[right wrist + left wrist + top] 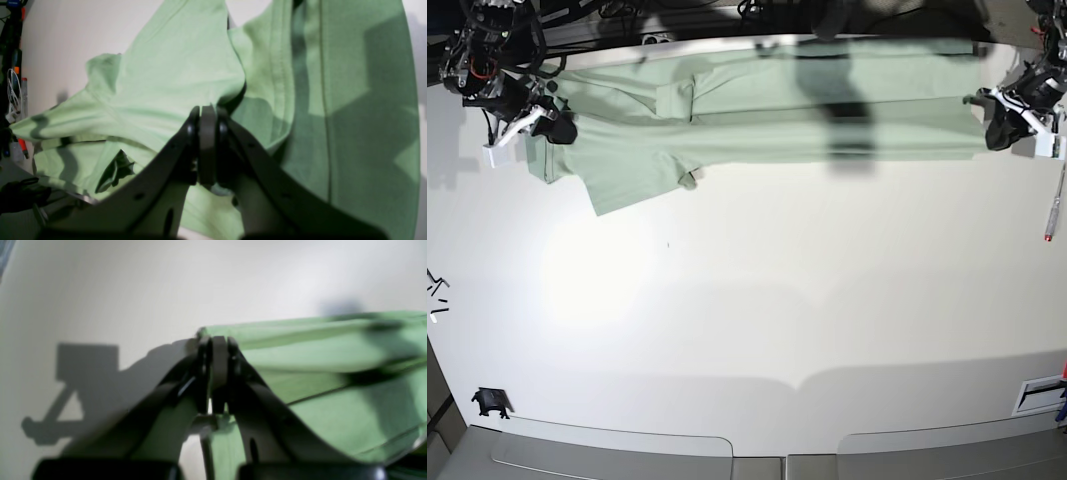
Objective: Fold the T-shirt properly
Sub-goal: 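Fold the opposite edge over onto the first fold with both grippers, then open both grippers and lift the left gripper away, then press and tidy the collar end of the folded strip with the right gripper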
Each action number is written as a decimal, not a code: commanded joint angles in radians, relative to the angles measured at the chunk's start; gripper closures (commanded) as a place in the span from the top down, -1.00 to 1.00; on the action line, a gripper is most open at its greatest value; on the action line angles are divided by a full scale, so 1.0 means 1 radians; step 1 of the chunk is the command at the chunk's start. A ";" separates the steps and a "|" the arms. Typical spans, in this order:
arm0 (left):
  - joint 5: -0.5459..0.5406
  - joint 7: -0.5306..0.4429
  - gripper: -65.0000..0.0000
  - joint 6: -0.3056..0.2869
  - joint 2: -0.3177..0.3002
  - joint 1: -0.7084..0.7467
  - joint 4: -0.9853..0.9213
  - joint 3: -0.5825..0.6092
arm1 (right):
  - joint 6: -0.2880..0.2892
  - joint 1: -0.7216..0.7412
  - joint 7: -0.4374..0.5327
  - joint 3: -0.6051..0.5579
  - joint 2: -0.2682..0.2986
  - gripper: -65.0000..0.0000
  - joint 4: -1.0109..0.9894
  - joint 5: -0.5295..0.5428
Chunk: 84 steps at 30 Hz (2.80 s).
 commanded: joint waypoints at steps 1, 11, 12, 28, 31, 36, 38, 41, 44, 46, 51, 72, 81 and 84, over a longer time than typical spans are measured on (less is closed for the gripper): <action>-0.017 -0.022 -1.00 0.002 -0.016 0.001 0.017 -0.011 | 0.006 0.006 0.016 0.008 0.022 -1.00 0.016 0.021; -0.018 -0.038 -0.26 0.001 -0.017 0.000 0.020 -0.021 | 0.006 0.012 0.023 0.032 0.023 -0.09 0.026 0.098; -0.018 -0.046 -0.26 0.001 -0.017 0.000 0.026 -0.033 | 0.006 0.019 0.028 0.052 0.023 -0.09 0.038 0.103; -0.017 -0.134 -0.26 0.001 -0.016 0.001 0.113 -0.225 | -0.048 0.307 0.301 -0.159 0.035 -0.09 0.054 -0.329; -0.013 -0.119 -0.26 0.001 -0.016 0.001 0.113 -0.225 | -0.100 0.354 0.377 -0.282 0.035 -0.09 -0.027 -0.457; -0.015 -0.105 -0.26 0.001 -0.016 0.001 0.113 -0.225 | -0.119 0.436 0.389 -0.421 0.033 -0.09 -0.212 -0.486; -0.014 -0.105 -0.26 0.001 -0.016 0.001 0.113 -0.225 | -0.119 0.452 0.389 -0.456 0.032 -0.09 -0.271 -0.485; -0.014 -0.105 -0.26 0.001 -0.016 0.001 0.113 -0.225 | -0.119 0.453 0.375 -0.481 0.017 -0.14 -0.301 -0.485; -0.014 -0.104 -0.26 0.001 -0.016 0.003 0.113 -0.225 | -0.118 0.457 0.288 -0.479 0.005 -0.91 -0.300 -0.439; -0.014 -0.098 -0.26 0.001 -0.016 0.004 0.113 -0.225 | -0.115 0.457 0.238 -0.469 0.006 -1.00 -0.297 -0.354; -0.014 -0.076 -0.26 0.002 -0.017 0.012 0.113 -0.225 | -0.029 0.450 0.143 -0.381 0.005 -1.00 -0.243 -0.201; -0.017 -0.082 -0.26 0.001 0.009 0.036 0.113 -0.225 | 0.006 -0.093 -0.113 -0.175 -0.089 -1.00 0.400 0.151; -0.018 -0.083 -0.26 0.002 0.009 0.036 0.113 -0.225 | 0.006 -0.230 -0.120 -0.175 -0.089 -1.00 0.495 0.153; -0.018 -0.083 -0.26 0.002 0.009 0.036 0.113 -0.225 | 0.006 -0.256 -0.151 -0.175 -0.089 -1.00 0.495 0.203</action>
